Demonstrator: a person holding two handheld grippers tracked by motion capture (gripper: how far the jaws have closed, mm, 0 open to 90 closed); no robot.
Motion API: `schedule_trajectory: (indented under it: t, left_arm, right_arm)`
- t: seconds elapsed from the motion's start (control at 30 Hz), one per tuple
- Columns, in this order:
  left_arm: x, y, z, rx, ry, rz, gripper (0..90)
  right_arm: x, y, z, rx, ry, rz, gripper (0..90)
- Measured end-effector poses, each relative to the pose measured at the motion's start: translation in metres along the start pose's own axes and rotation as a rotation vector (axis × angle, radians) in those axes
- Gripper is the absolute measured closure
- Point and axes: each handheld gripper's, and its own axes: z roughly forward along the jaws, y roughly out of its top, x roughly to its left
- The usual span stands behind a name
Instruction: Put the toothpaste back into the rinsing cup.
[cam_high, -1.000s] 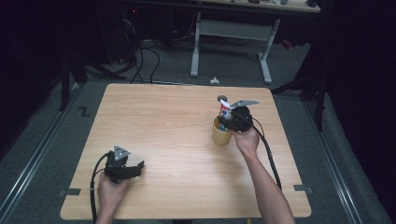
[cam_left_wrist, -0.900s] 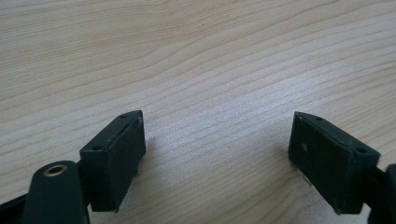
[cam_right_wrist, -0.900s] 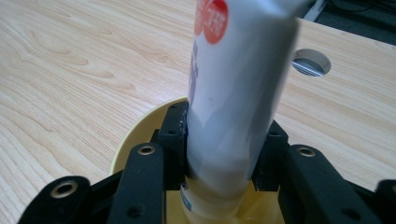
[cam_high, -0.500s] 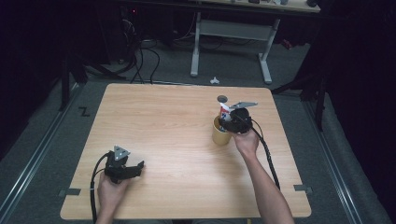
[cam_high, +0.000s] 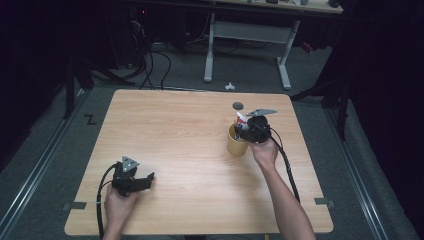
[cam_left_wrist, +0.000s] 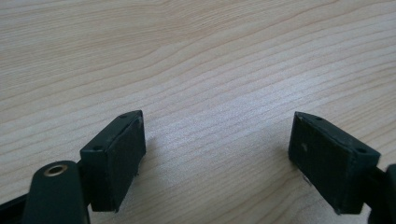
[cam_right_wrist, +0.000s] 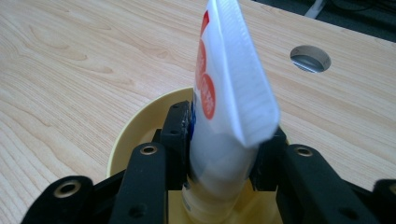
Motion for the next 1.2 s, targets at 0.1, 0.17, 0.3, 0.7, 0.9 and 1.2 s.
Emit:
schedule_trajectory:
  t: [0.1,0.17,0.3,0.7,0.9,1.2]
  left_arm:
    - [0.0,0.0,0.0,-0.001,0.0,-0.001,19.3]
    - [0.0,0.0,0.0,-0.001,0.0,-0.001,19.3]
    - [0.0,0.0,0.0,0.0,0.0,0.0,19.3]
    - [0.0,0.0,0.0,-0.001,0.0,-0.001,19.4]
    - [0.0,0.0,0.0,-0.001,0.0,-0.001,19.3]
    - [0.0,0.0,0.0,-0.001,0.0,0.0,19.3]
  right_arm:
    - [0.0,-0.001,-0.001,-0.006,0.003,0.0,64.1]
    - [0.0,-0.002,-0.001,-0.007,0.004,-0.003,63.8]
    - [0.0,-0.002,-0.003,-0.009,0.004,-0.004,63.1]
    - [0.003,-0.003,-0.006,-0.019,0.005,-0.015,58.5]
    - [0.004,-0.001,-0.014,-0.047,0.005,-0.016,44.7]
    - [0.002,-0.002,-0.031,-0.09,0.016,-0.007,38.6]
